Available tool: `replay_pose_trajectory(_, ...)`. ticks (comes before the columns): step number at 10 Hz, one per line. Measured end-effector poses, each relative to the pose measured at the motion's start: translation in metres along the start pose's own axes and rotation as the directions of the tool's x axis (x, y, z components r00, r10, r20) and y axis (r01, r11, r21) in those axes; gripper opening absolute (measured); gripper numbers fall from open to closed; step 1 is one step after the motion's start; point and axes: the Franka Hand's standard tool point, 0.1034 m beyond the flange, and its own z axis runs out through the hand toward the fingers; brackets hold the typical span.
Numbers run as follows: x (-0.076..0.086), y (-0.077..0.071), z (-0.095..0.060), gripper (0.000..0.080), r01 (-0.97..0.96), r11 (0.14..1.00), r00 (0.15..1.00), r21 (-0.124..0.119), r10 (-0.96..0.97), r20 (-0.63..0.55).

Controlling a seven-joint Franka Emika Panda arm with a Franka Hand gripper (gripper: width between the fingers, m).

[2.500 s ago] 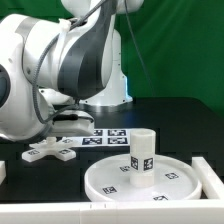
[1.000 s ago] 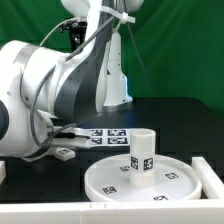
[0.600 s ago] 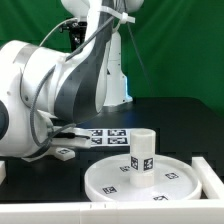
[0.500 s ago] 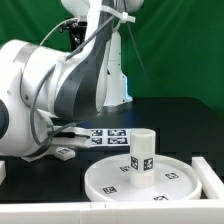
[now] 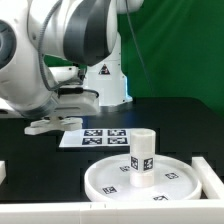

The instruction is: Assemble round table

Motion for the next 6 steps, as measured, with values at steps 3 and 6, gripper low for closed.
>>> replay_pose_trajectory(3, 0.001, -0.002, -0.011, 0.0212, 0.003, 1.000, 0.987, 0.013, 0.000, -0.161)
replay_pose_trajectory(6, 0.001, -0.005, -0.075, 0.0212, 0.100, 0.994, 0.876, 0.038, -0.070, -0.477)
